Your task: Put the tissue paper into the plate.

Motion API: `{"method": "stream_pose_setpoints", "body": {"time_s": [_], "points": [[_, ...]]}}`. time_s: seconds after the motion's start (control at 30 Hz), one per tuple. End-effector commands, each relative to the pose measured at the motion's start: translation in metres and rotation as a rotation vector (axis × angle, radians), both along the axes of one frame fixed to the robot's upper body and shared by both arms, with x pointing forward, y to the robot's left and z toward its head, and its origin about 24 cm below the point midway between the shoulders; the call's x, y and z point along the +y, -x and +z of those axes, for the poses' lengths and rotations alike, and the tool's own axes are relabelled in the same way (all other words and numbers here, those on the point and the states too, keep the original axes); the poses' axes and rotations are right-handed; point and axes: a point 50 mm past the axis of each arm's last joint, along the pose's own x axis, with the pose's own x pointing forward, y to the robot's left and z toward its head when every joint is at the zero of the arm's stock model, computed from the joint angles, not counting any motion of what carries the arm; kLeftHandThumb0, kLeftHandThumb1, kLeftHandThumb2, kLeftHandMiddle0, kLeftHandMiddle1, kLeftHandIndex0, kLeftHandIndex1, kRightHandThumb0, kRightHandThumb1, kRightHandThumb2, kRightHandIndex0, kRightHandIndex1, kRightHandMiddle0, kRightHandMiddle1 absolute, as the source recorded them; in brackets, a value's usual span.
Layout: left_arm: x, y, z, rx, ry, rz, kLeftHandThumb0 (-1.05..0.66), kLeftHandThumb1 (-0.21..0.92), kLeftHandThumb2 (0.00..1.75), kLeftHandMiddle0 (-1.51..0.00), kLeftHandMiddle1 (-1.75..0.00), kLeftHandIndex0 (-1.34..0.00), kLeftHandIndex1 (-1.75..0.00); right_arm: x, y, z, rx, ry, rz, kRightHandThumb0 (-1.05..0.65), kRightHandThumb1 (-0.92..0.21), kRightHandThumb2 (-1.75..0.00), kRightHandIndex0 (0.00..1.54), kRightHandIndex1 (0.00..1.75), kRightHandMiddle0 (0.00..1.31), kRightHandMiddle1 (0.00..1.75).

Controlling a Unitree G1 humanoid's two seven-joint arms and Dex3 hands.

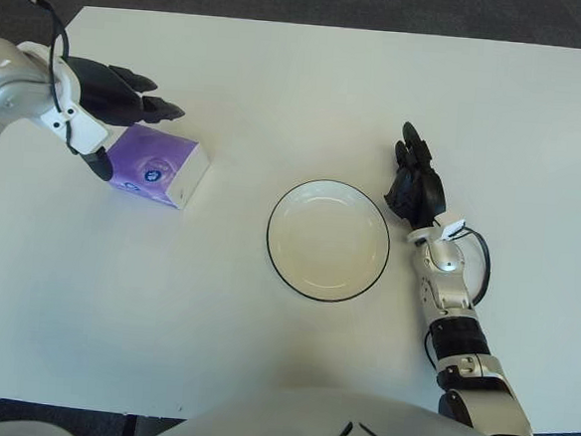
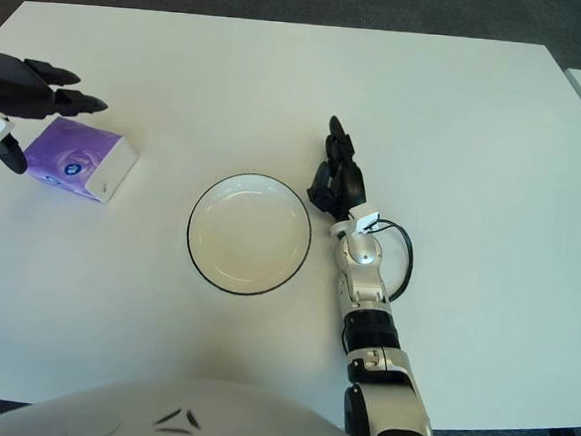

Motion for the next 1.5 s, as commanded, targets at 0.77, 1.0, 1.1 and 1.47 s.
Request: {"method": "stream_pose_setpoints", "body": {"time_s": [0.77,1.0,1.1,1.47], "points": [[-0.002,-0.005,-0.017,0.027,0.001,-0.016,-1.04,0.89,0.01,0.0,0.0,0.0,0.0,-0.008,0.039,-0.08,0.408,0.024,-0.033,-0.85,-0.92,-1.05,0.0,0.0,0.0,0.02],[-0.001,-0.01,-0.025,0.028,0.013,-0.017,-1.05,0.89,0.01,0.0,0.0,0.0,0.0,-0.008,0.039,-0.08,0.404,0.013,-0.034,-0.85,-0.92,-1.05,0.0,0.0,0.0,0.02],[-0.002,-0.014,-0.032,0.031,0.025,-0.02,-1.05,0.89,0.01,0.0,0.0,0.0,0.0,-0.007,0.039,-0.08,0.403,0.01,-0.036,-0.85,-0.92,-1.06,0.0,0.0,0.0,0.02],[0.001,-0.026,-0.069,0.039,0.047,-0.003,-1.05,0.89,0.01,0.0,0.0,0.0,0.0,-0.007,0.042,-0.08,0.396,0.008,-0.043,-0.85,-0.92,-1.06,0.0,0.0,0.0,0.02]]}}
